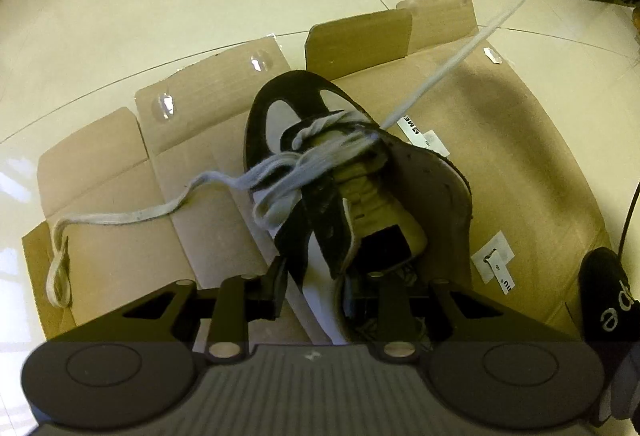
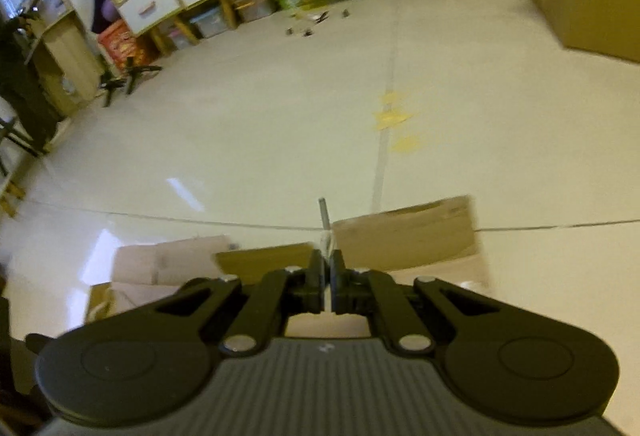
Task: Lace up shoes with both hands
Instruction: 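Release the heel and grasp the white lace end with the right gripper, then pull the lace end up and away from the sneaker with the right gripper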
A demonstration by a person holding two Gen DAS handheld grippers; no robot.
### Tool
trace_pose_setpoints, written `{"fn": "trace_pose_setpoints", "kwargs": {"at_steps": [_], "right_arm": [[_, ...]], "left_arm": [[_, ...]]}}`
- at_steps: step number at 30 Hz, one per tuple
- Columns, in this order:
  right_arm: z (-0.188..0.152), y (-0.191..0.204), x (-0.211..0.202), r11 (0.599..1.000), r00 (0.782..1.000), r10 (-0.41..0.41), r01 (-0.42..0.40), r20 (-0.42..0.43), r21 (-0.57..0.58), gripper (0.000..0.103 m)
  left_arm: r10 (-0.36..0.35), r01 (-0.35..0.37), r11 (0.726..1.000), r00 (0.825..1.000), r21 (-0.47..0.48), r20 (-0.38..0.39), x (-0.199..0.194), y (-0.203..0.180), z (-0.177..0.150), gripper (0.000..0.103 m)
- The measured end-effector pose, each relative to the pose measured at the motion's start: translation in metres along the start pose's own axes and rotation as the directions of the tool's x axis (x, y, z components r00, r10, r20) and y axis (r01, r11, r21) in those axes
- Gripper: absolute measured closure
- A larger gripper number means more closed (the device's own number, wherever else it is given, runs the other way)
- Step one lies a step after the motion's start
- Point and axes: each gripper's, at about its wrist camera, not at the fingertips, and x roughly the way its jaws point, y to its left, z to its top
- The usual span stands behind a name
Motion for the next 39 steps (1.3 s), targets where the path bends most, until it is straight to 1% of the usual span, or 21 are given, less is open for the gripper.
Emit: {"fn": "trace_pose_setpoints", "kwargs": {"at_steps": [4,6,8,10,14,15,17,18,20,22,25,26,28,29,30,32,34,37,39], "right_arm": [[0.009,-0.022,-0.011,0.995,0.995,-0.093,0.094,0.040,-0.022,0.101],[0.013,-0.034,-0.015,0.990,0.988,-0.142,0.142,0.054,-0.010,0.101],[0.015,-0.042,-0.017,0.985,0.983,-0.170,0.171,0.063,-0.006,0.101],[0.019,-0.054,-0.020,0.975,0.972,-0.218,0.221,0.084,-0.020,0.101],[0.022,-0.066,-0.022,0.960,0.957,-0.274,0.278,0.096,-0.025,0.101],[0.023,-0.069,-0.023,0.950,0.946,-0.306,0.311,0.104,-0.032,0.101],[0.025,-0.071,-0.025,0.940,0.936,-0.334,0.340,0.113,-0.034,0.101],[0.026,-0.073,-0.025,0.927,0.922,-0.367,0.374,0.123,-0.038,0.102],[0.028,-0.074,-0.028,0.908,0.902,-0.407,0.417,0.147,-0.048,0.102],[0.031,-0.073,-0.025,0.891,0.886,-0.436,0.450,0.160,-0.064,0.102],[0.034,-0.072,-0.025,0.843,0.837,-0.507,0.531,0.204,-0.083,0.102],[0.035,-0.073,-0.025,0.840,0.833,-0.513,0.537,0.207,-0.081,0.102],[0.042,-0.083,-0.028,0.812,0.800,-0.561,0.582,0.213,-0.048,0.102],[0.044,-0.086,-0.029,0.806,0.793,-0.569,0.590,0.217,-0.044,0.102],[0.046,-0.090,-0.033,0.790,0.774,-0.590,0.612,0.228,-0.034,0.102],[0.050,-0.096,-0.038,0.771,0.750,-0.614,0.637,0.245,-0.021,0.102],[0.057,-0.104,-0.046,0.744,0.718,-0.643,0.668,0.266,-0.003,0.102],[0.059,-0.108,-0.050,0.741,0.715,-0.648,0.671,0.263,0.001,0.102],[0.056,-0.105,-0.049,0.734,0.710,-0.649,0.679,0.274,-0.022,0.102]], "left_arm": [[0.001,-0.001,1.000,1.000,-0.002,-0.001,0.000,0.000,0.000,0.075],[0.002,-0.002,1.000,1.000,-0.001,-0.002,0.000,0.000,0.000,0.075],[0.003,-0.003,1.000,1.000,-0.001,-0.002,0.001,0.000,0.000,0.075],[0.003,-0.003,1.000,1.000,0.000,-0.003,0.001,0.000,0.000,0.075],[-0.001,0.001,1.000,1.000,-0.009,-0.005,0.001,0.001,0.000,0.075],[-0.002,0.002,1.000,1.000,-0.010,-0.005,0.001,0.001,0.000,0.075],[-0.003,0.003,1.000,1.000,-0.012,-0.005,0.002,0.002,0.000,0.075],[-0.003,0.003,1.000,1.000,-0.013,-0.005,0.002,0.002,0.000,0.075],[-0.005,0.005,1.000,1.000,-0.015,-0.005,0.002,0.002,0.000,0.075],[-0.007,0.007,1.000,1.000,-0.017,-0.005,0.002,0.003,0.000,0.075],[-0.010,0.010,1.000,1.000,-0.021,-0.006,0.003,0.004,0.000,0.074],[-0.011,0.011,1.000,1.000,-0.023,-0.006,0.003,0.004,0.000,0.074],[-0.015,0.015,0.999,1.000,-0.028,-0.006,0.003,0.006,-0.001,0.074],[-0.018,0.018,0.999,1.000,-0.032,-0.006,0.003,0.006,-0.001,0.074],[-0.020,0.020,0.999,1.000,-0.036,-0.006,0.004,0.007,-0.001,0.074],[-0.024,0.024,0.999,1.000,-0.046,-0.006,0.004,0.008,-0.001,0.074],[-0.027,0.027,0.998,1.000,-0.054,-0.006,0.004,0.008,-0.001,0.074],[-0.030,0.030,0.997,1.000,-0.064,-0.006,0.004,0.009,-0.001,0.074],[-0.034,0.033,0.997,0.999,-0.073,-0.007,0.004,0.010,-0.001,0.075]]}}
